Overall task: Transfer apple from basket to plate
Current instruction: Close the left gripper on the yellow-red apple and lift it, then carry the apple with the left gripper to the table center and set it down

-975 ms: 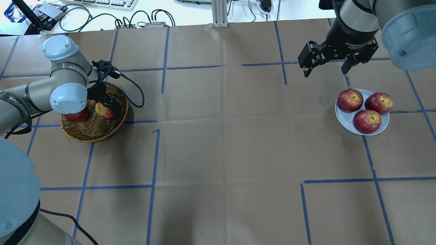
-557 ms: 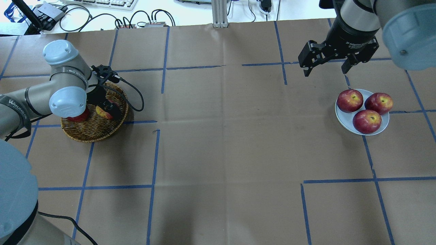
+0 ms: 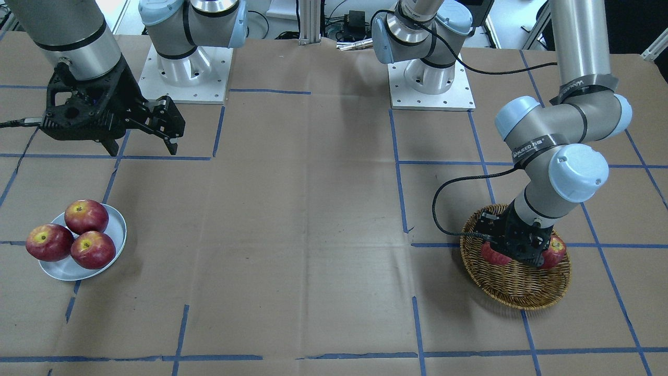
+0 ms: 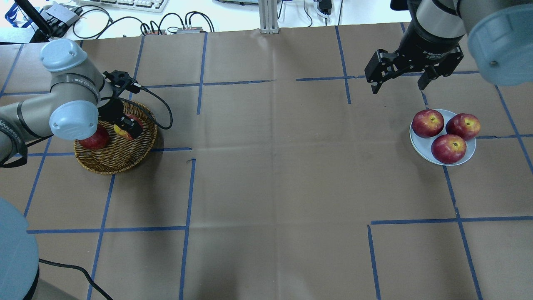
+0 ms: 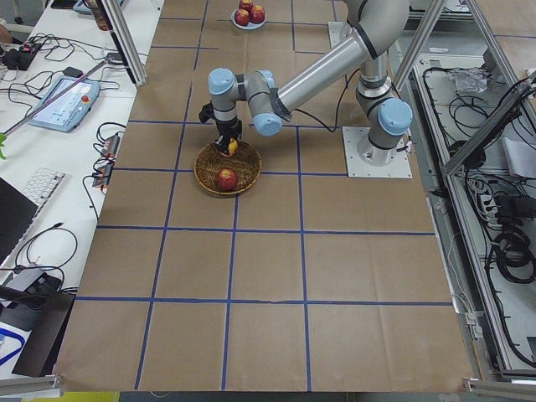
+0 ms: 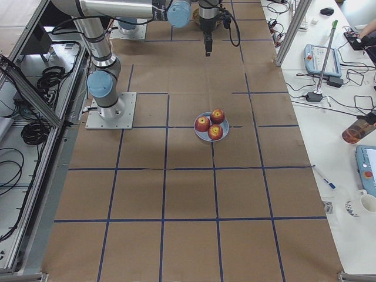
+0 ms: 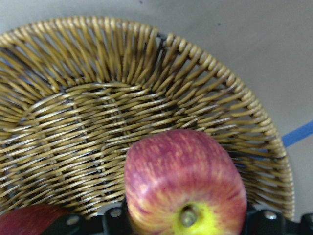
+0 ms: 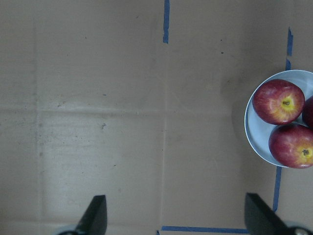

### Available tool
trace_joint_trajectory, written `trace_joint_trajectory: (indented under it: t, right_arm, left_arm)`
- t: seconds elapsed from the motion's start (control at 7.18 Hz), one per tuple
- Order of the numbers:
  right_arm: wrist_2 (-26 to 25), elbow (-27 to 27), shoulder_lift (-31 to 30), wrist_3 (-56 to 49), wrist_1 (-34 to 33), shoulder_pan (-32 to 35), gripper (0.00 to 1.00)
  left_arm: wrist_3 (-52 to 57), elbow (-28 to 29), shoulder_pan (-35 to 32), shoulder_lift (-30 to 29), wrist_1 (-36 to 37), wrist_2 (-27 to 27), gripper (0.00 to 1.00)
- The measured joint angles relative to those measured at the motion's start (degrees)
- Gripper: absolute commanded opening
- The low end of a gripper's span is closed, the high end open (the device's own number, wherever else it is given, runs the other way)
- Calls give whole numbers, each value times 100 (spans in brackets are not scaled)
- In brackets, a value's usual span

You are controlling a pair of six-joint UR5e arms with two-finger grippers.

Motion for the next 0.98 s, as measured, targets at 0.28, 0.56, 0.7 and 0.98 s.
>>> trace_joint_trajectory:
  t: [0.28,0.56,0.7,0.98]
  right_arm:
    - [0,3,0,0,0,0,100]
    - [0,2,0,0,2,0,100]
    - [0,2,0,0,3,0,100]
    - [0,3,0,0,3,0,100]
  left_arm:
    - [-1242,69,-578,324,-209,-16,47]
    - [-3012,147,-1714,307,-220,-26,48]
    - [-3928,362,-2337,99,-191,-35,48]
    - [-5302,1252,-3462,-799,-167,-25,48]
